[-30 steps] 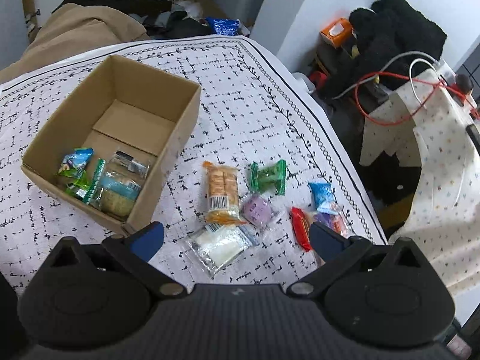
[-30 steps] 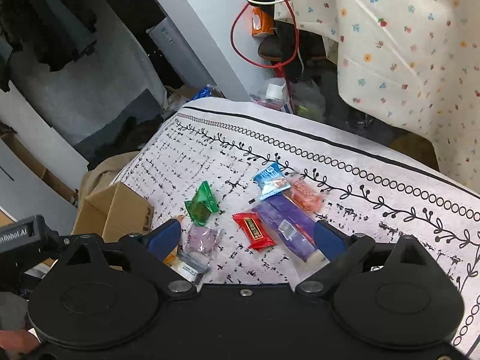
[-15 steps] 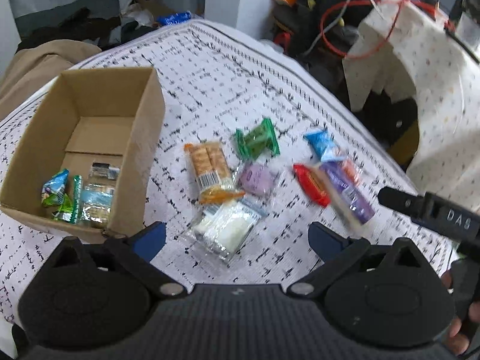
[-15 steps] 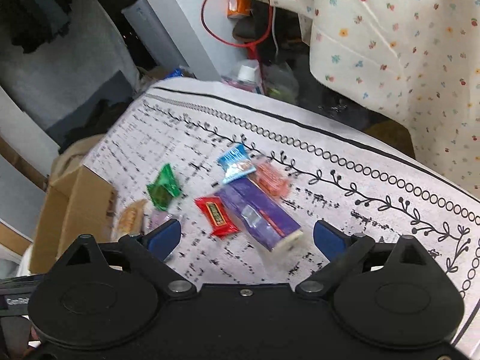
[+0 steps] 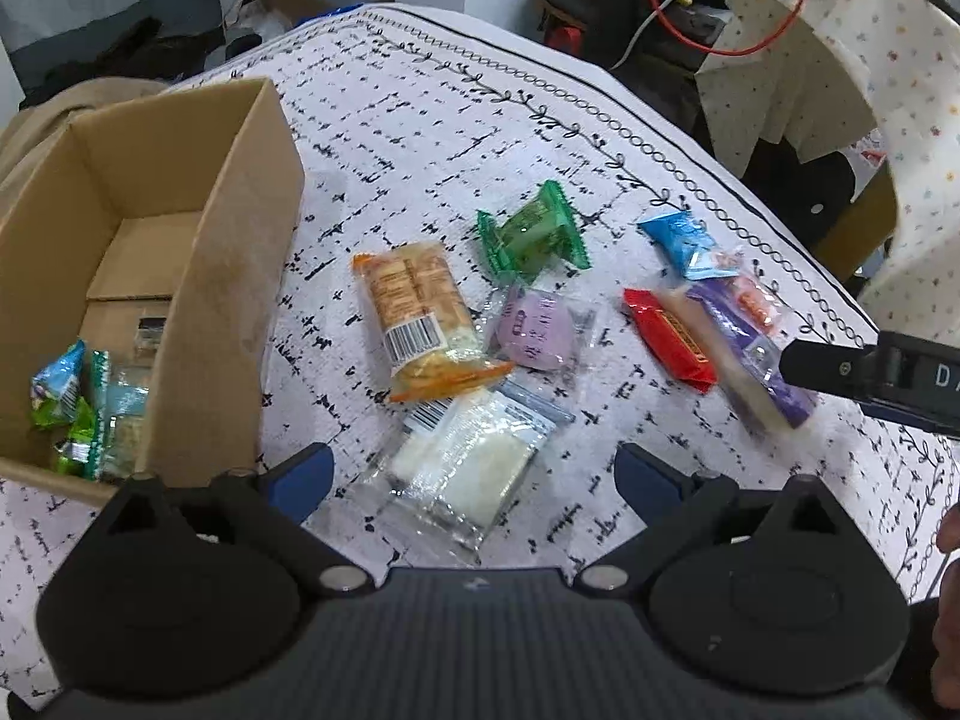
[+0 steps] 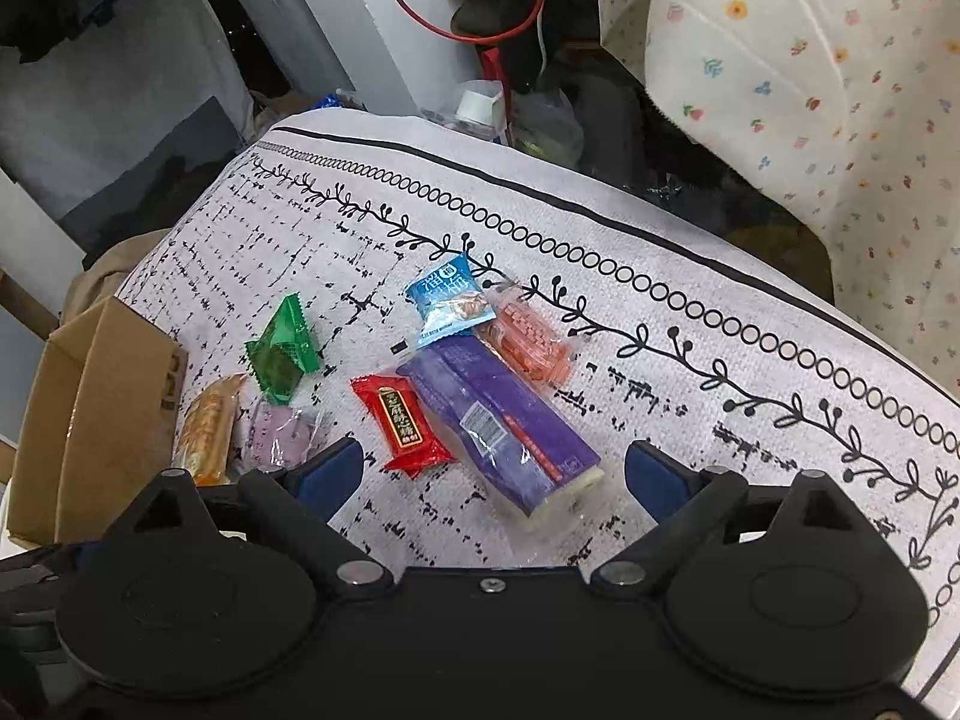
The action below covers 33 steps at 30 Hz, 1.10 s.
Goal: Organize snacks
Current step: 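Grasp the white clear packet with the left tool while the right tool grips the purple long packet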
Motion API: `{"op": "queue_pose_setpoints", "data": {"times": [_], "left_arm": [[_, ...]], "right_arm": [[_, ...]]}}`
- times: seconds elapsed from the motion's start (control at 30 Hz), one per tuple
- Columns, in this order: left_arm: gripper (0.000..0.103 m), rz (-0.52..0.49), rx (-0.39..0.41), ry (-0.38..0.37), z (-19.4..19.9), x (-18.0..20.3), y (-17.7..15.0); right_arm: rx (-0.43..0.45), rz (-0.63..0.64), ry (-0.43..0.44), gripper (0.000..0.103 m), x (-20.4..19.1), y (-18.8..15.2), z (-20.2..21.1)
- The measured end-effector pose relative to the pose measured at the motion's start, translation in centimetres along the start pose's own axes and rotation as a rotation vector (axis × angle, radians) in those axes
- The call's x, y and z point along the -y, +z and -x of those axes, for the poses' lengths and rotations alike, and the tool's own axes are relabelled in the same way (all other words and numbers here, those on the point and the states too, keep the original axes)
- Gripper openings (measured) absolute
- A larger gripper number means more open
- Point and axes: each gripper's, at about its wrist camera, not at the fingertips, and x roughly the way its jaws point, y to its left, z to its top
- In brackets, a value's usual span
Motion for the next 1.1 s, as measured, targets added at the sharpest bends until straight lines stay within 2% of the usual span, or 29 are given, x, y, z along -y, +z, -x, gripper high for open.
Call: {"op": "queue_pose_setpoints", "data": {"times": [0.2,0.33,0.43,0.5,0.6,0.67,0.7,0.87,1.1], "left_arm": [[0.100,0.001,-0.001,-0.004,-1.4,-0.1,0.3],[0.097,0.003,-0.016,-0.006,-2.5,-0.2,0.2],[0.090,0.031,-0.052,-0.008,-3.4,-0.6,-0.2],[0.079,0.063,-0.070,-0.014,-3.6,-1.0,-0.3],[0.069,0.068,-0.063,-0.007,-3.3,-1.2,-0.4],[0.063,0.080,-0.065,-0.020,-3.1,-1.3,-0.4],[0.060,0.080,-0.063,-0.021,-2.9,-1.2,-0.5],[0.055,0.106,-0.071,-0.033,-2.1,-1.2,-0.9],[0.054,0.147,-0.053,-0.083,0.1,-1.7,-1.0]], "right_arm": [[0.003,0.010,-0.020,0.093,-0.2,0.5,-1.4],[-0.031,0.010,-0.032,0.093,-0.2,0.5,-2.4],[-0.075,0.027,-0.063,0.087,-0.4,0.2,-3.3],[-0.092,0.037,-0.071,0.082,-0.5,0.0,-3.4],[-0.133,0.035,-0.075,0.068,-0.4,-0.1,-3.8],[-0.155,0.041,-0.095,0.055,-0.4,-0.3,-4.0],[-0.158,0.045,-0.095,0.054,-0.5,-0.3,-3.9],[-0.182,0.046,-0.070,0.045,-0.9,-0.5,-2.8],[-0.135,0.064,-0.038,0.042,-2.6,-0.7,0.5]]}}
